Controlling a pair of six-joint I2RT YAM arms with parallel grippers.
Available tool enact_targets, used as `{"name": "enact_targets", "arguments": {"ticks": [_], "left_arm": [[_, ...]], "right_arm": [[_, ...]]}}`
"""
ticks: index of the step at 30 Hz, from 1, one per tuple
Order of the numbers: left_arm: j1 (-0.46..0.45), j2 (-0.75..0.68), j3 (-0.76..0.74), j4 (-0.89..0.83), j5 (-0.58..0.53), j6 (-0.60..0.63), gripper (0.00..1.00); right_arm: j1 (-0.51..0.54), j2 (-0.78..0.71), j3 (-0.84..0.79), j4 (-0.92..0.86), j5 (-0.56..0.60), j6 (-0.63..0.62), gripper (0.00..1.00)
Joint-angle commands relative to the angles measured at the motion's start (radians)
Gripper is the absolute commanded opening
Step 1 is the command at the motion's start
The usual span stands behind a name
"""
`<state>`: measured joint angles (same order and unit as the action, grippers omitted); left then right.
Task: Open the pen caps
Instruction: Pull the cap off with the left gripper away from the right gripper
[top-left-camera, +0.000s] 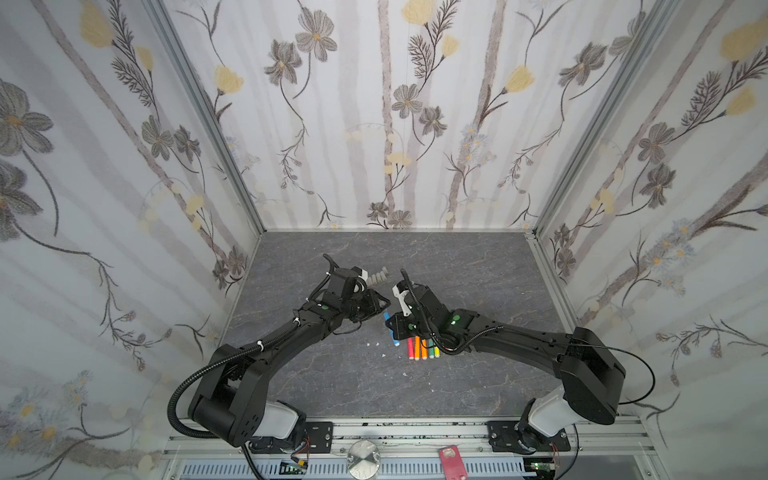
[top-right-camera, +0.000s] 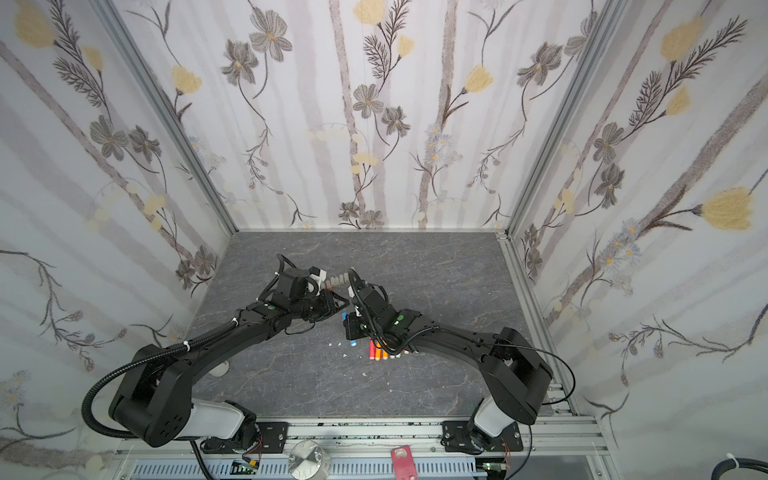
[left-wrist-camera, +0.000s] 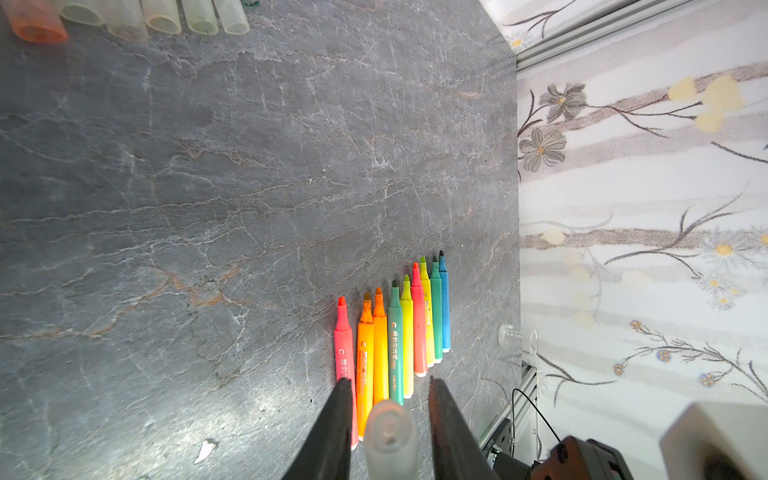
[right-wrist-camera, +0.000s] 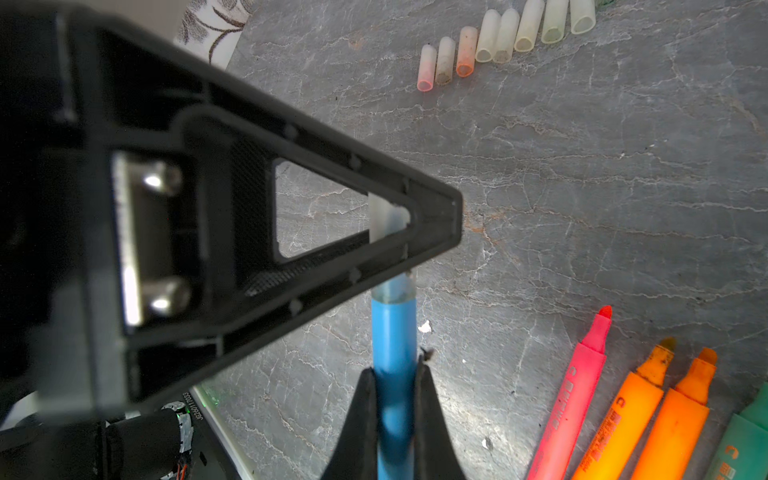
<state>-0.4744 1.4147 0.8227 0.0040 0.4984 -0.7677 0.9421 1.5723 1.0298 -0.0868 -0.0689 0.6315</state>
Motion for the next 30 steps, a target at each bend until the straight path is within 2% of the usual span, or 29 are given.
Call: {"name": "enact_targets", "arguments": {"ticks": [1,8,13,15,16,19,21,27,30], "left_arm": [[-0.002,0.007,0.01,0.043,0.005,-0.012,0.23],[-0.007,0.006,0.003,0.051,0.01,-0.018,0.14],[-0.007,0.006,-0.002,0.057,0.013,-0.022,0.01],[-0.009,0.006,-0.003,0.06,0.017,-0.028,0.0],[-0.009,0.006,-0.002,0.062,0.017,-0.031,0.0],[-0.009,0.006,0.004,0.054,0.017,-0.046,0.0],[-0.009,0.009,0.01,0.045,0.018,-0.058,0.0],[-0.009,0.025,0.015,0.052,0.025,-0.093,0.0],[-0.009,0.029,0.015,0.062,0.031,-0.106,0.0]], "right_arm": [[0.0,0.001,-0.001,0.031,0.01,0.008,0.0],[-0.005,-0.002,-0.016,0.049,0.021,0.016,0.0],[-0.006,0.002,-0.025,0.064,0.021,0.019,0.0],[-0.007,0.003,-0.029,0.068,0.02,0.02,0.0],[-0.007,0.001,-0.032,0.074,0.017,0.02,0.02],[-0.008,-0.015,-0.061,0.122,0.013,0.019,0.21],[-0.008,-0.025,-0.09,0.169,0.009,0.02,0.27],[-0.009,-0.029,-0.132,0.273,-0.001,0.017,0.31],[-0.011,-0.023,-0.134,0.289,0.006,0.013,0.27]]}}
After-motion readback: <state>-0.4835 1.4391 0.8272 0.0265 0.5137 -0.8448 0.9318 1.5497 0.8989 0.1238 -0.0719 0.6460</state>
